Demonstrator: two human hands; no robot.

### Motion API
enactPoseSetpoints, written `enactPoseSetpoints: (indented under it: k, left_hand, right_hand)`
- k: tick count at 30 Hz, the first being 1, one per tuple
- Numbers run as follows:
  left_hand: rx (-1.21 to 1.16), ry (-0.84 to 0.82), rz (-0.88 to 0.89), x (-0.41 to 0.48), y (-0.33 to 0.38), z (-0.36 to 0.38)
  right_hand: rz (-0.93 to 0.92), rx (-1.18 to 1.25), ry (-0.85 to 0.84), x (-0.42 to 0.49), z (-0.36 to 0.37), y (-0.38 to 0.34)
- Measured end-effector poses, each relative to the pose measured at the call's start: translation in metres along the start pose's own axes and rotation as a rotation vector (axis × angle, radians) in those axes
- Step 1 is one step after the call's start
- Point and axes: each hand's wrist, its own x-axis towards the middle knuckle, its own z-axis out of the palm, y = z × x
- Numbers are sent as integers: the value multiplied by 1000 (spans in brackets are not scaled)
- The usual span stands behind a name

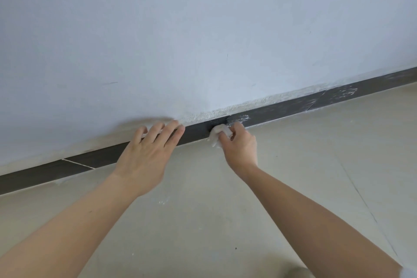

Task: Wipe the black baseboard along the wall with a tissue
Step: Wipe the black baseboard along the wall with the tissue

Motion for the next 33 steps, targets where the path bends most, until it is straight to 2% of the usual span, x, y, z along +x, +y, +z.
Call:
enactPoseSetpoints:
  k: [3,5,7,11,13,18,25,33]
  left_hand:
    - [-7,1,2,-2,-1,2]
    - [-15,6,3,0,-1,1]
    - [-34,12,4,0,1,0]
    - [-79,36,-7,0,2,1]
    - [-97,35,-18,0,2,0]
    - [-133,2,-50,1,2,-2]
    - [-108,10,-15,6,1,-8]
    - [-135,99,9,23,1,-7]
  right_hand:
    - [109,50,169,12,-22,14]
    - [158,69,217,14,-32,21]
    - [103,23,129,7,-31,20]
    - [-112,-73,-153,-16,-2,-6]
    - [-189,-105,-226,-22,14,-23]
    - [-143,-111,-163,-13,12,-34]
    - [-71,-215,-58,12,-46,-10]
    - [-203,-412,-260,-8,-37,-51]
